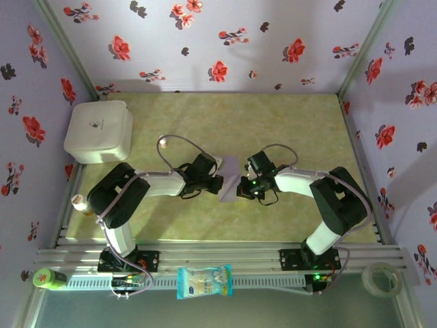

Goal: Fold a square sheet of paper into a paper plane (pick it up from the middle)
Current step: Fold the triangle a second time at the center of the table.

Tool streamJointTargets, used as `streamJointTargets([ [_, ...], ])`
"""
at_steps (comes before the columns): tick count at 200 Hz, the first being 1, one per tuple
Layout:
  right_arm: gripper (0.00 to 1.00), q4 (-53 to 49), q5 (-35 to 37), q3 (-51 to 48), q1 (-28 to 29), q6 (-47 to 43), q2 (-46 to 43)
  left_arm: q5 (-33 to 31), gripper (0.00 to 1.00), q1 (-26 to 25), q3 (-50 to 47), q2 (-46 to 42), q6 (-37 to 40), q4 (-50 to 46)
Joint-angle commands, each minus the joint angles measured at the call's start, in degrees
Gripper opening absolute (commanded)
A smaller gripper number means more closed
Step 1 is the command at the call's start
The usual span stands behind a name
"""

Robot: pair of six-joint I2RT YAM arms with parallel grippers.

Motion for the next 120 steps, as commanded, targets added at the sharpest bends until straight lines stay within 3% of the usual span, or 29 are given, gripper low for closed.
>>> streamJointTargets([
  [1, 0.03, -6.45, 4.36, -0.65, -0.03, -1.42, 1.49, -1.75, 0.0, 0.47, 1.16, -0.08, 1.55, -1.0],
  [120, 0.03, -6.42, 4.36, -0.68, -0.03, -1.46, 1.6, -3.35, 0.01, 0.44, 0.37, -1.21, 0.9, 0.32],
])
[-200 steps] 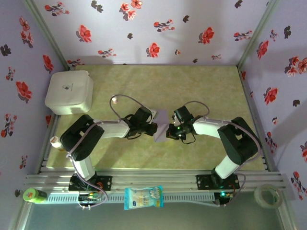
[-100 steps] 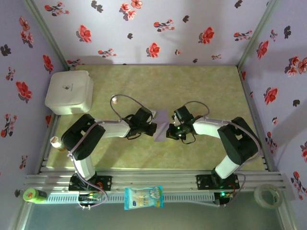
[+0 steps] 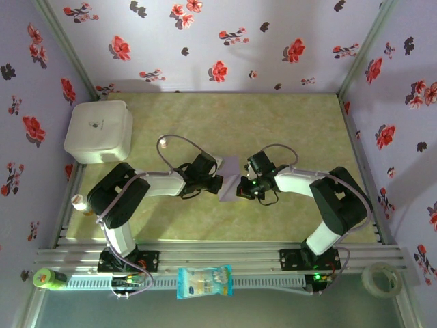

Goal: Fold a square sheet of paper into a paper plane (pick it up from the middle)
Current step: Fold the triangle a second time at the center of the table.

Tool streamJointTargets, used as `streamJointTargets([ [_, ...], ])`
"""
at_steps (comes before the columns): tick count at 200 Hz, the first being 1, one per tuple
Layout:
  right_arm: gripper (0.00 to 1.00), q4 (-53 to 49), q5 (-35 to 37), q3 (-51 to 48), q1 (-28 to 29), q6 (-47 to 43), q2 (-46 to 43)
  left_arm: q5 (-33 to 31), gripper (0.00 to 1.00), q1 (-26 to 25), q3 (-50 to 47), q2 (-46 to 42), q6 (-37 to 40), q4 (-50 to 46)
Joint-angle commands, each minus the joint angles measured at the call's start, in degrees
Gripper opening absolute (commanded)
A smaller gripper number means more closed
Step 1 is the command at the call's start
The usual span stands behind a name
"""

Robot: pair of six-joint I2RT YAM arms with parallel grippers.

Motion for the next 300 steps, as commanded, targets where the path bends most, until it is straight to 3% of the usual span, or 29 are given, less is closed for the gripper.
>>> streamJointTargets([
  [1, 0.03, -6.44, 4.36, -0.72, -0.03, -1.44, 1.59, -2.41, 0.0, 0.46, 0.28, -1.29, 0.44, 0.43],
  [199, 0.04, -6.0, 3.91, -0.68, -0.03, -1.23, 2.44, -0.02, 0.01, 0.56, 2.16, 2.24, 1.32, -1.39],
  [300, 0.04, -6.37, 4.11, -0.38, -0.04, -1.27, 2.2, -0.09, 0.0, 0.53, 0.38, -1.16, -0.54, -0.86],
])
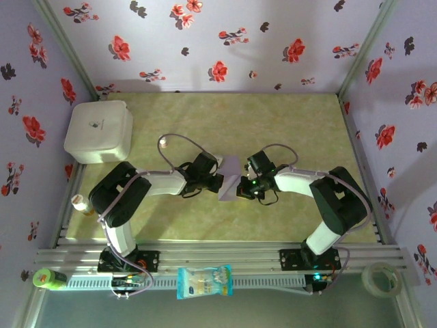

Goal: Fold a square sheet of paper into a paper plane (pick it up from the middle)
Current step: Fold the triangle a second time at the center of the table.

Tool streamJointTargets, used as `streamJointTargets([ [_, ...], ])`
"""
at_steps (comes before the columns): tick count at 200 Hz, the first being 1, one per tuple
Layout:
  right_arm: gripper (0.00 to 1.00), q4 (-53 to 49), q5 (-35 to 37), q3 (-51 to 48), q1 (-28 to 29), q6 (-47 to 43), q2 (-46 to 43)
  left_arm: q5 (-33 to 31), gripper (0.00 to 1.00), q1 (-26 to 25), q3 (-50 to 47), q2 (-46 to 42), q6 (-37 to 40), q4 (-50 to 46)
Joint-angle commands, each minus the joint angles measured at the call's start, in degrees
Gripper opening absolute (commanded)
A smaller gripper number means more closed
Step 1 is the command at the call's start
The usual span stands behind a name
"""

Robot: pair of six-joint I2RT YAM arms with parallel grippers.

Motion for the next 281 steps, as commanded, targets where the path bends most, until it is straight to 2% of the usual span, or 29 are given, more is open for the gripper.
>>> streamJointTargets([
  [1, 0.04, -5.89, 4.15, -0.65, -0.03, -1.3, 2.02, 0.4, 0.0, 0.44, -0.66, -1.85, -0.7, -0.85],
  [226, 0.08, -5.24, 3.83, -0.33, -0.03, -0.57, 1.79, 0.48, 0.0, 0.45, -0.83, 0.87, -1.41, -1.21],
  [281, 0.14, 2.72, 2.44, -0.57, -0.06, 5.62, -4.59, 1.25, 0.0, 0.39, -1.15, 0.75, -1.41, -0.94],
])
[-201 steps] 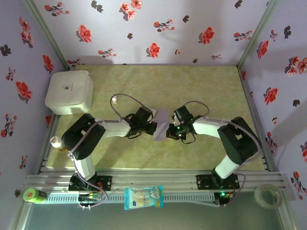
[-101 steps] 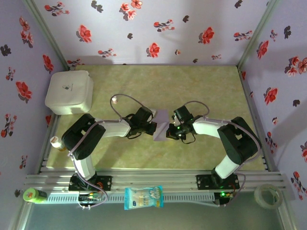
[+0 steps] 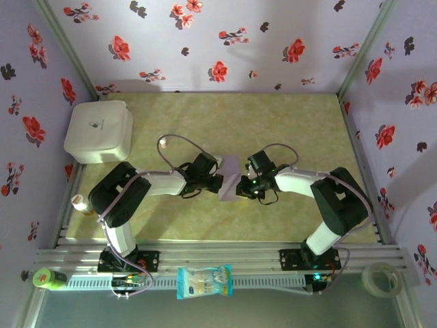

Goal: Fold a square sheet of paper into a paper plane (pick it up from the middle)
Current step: Fold the triangle a second time at the center of the table.

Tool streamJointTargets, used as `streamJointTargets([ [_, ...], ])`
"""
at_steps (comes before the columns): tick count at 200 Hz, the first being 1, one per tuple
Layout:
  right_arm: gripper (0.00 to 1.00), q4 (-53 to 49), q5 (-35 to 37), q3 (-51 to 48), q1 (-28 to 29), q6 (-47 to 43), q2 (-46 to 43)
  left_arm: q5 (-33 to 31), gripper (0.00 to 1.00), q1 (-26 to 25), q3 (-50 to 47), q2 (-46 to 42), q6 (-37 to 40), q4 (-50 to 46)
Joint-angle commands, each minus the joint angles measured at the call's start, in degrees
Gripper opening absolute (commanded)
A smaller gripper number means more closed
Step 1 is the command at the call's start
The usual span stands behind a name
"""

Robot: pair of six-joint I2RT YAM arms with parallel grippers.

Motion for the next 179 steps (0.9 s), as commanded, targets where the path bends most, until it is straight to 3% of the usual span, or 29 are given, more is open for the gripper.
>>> streamJointTargets([
  [1, 0.14, 2.83, 1.67, -0.62, -0.09, 4.09, -3.6, 0.82, 0.0, 0.42, -0.84, 0.7, -0.27, -0.77],
  [42, 0.02, 15.63, -3.56, -1.68, -0.21, 13.31, -2.26, 1.01, 0.0, 0.39, -0.49, 0.82, -0.19, -0.59],
  [70, 0.0, 20.72, -4.97, -1.74, -0.17, 17.06, 0.46, 1.3, 0.0, 0.38, -0.51, 1.05, -0.27, -0.33],
  [179, 0.0, 20.67, -5.69, 0.6, -0.12, 17.73, 5.79, 1.76, 0.0, 0.36, -0.2, 1.49, -0.01, -0.33],
])
